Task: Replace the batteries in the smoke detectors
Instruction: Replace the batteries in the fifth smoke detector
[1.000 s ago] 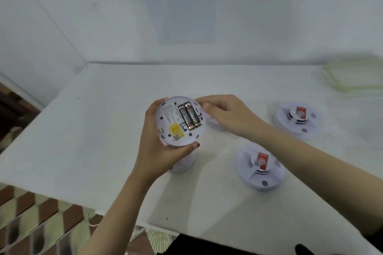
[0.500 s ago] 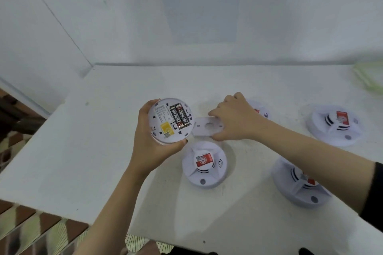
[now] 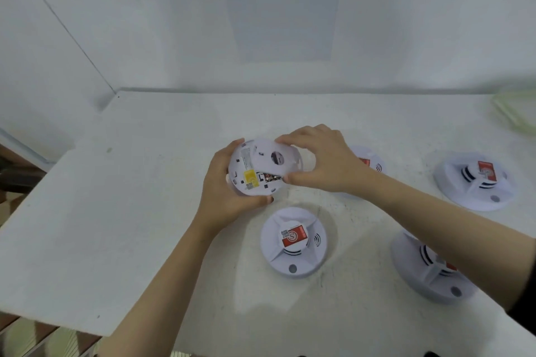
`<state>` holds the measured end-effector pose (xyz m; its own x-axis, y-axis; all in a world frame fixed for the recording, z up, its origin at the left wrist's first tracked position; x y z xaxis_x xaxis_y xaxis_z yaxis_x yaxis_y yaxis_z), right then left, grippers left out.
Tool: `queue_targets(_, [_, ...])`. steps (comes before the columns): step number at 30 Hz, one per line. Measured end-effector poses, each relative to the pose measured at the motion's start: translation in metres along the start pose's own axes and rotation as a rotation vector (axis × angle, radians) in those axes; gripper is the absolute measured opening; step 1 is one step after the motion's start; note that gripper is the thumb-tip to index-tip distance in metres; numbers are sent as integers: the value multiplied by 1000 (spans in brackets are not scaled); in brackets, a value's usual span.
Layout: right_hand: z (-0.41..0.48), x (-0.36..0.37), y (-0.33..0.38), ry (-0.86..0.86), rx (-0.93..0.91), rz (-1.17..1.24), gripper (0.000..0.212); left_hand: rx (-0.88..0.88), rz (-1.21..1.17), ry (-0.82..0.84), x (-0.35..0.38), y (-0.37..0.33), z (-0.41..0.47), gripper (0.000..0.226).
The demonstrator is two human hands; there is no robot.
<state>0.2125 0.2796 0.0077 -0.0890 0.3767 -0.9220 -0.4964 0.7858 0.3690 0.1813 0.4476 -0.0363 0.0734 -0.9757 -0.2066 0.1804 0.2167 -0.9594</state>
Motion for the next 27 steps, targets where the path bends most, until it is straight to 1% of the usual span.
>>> queue_targets(2, [2, 3, 3, 13, -34, -64, 68, -42, -65, 1, 5, 3, -2, 104])
queue_targets(4, [5, 7, 5, 28, -57, -117, 70, -68, -100, 5, 8, 7, -1, 102])
queue_targets(8, [6, 10, 7, 22, -101, -176, 67, -91, -127, -7, 11, 14, 0, 100])
queue_targets(17, [12, 15, 11, 19, -120, -180, 61, -56, -170, 17, 12, 15, 1, 96])
queue_targets(27, [17, 19, 9, 110, -69, -261, 63, -10, -141, 44, 11, 13, 4, 99])
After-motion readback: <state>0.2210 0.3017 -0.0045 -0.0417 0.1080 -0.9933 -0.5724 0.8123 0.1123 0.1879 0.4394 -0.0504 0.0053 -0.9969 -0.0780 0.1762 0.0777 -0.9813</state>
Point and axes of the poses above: each hand's wrist, its own z-axis towards the middle knuckle, its own x-axis out of the palm, y = z × x, the point moved 9 cm from there along z, towards the middle knuckle, and after that the axes turned 11 degrees about -z, right-handed, at the moved point
